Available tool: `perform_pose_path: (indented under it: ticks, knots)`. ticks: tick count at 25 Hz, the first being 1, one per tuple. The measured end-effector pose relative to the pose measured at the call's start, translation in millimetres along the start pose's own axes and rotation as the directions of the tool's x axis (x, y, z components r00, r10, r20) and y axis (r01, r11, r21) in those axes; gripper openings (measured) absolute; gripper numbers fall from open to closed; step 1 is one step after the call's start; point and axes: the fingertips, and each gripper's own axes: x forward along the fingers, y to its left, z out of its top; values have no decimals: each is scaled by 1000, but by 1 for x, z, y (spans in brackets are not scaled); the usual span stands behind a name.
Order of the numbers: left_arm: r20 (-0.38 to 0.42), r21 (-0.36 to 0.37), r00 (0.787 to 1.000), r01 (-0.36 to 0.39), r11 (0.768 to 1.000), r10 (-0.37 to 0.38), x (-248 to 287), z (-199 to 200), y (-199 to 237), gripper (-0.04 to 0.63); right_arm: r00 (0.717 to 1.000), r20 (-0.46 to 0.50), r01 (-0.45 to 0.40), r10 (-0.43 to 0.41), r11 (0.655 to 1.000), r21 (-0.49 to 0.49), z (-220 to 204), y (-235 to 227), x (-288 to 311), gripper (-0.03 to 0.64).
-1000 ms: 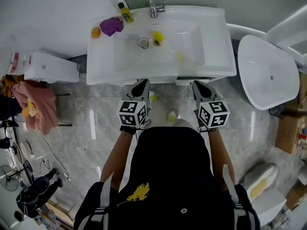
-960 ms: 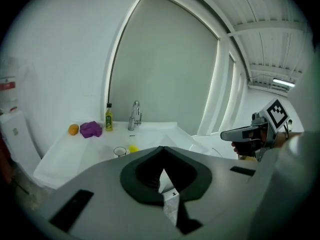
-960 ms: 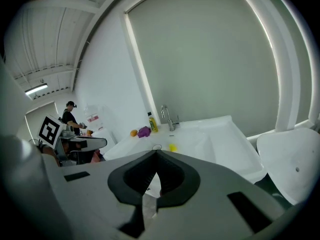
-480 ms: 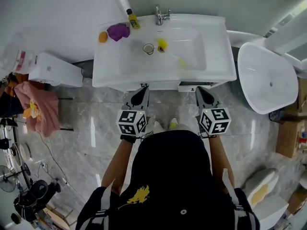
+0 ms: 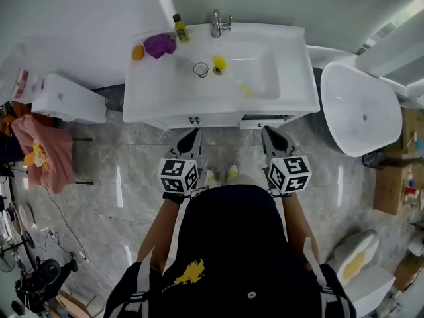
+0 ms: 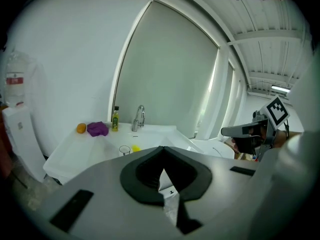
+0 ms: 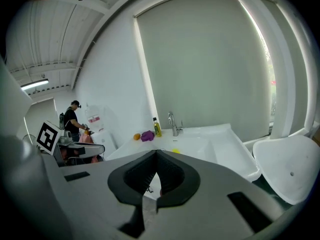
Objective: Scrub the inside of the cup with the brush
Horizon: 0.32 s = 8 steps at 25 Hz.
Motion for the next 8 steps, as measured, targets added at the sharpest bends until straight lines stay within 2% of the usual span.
perform_pose_path:
  ticks: [4,8]
  knots:
    - [2,2,1000,-8,1000,8,-7,-2,5,18,1000,4,5,-5,1000,-7,-1,7,-5,26]
    - [12,18,1000,3,1000,-3,-14,3,10,18,1000,15,-4,3,999,48,1,15,-8,26]
